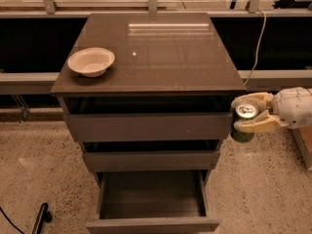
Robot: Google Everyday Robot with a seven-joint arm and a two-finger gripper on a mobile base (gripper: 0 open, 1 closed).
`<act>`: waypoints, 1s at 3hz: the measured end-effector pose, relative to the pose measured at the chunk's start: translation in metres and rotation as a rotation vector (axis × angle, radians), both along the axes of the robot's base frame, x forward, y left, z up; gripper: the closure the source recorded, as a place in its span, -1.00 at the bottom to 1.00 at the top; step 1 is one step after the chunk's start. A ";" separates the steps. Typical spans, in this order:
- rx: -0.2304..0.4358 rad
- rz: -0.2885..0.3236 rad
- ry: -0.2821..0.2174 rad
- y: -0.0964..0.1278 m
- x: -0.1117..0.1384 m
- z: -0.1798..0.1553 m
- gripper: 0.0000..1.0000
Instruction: Place green can into bottom drawer
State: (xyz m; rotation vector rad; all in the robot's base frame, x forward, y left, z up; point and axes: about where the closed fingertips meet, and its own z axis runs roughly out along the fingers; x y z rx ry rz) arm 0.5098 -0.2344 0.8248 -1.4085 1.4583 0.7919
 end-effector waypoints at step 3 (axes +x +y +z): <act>0.147 -0.106 0.131 -0.021 -0.024 -0.228 1.00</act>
Offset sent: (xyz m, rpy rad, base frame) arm -0.0307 -0.0318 -0.3265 0.1101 0.2252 -0.1285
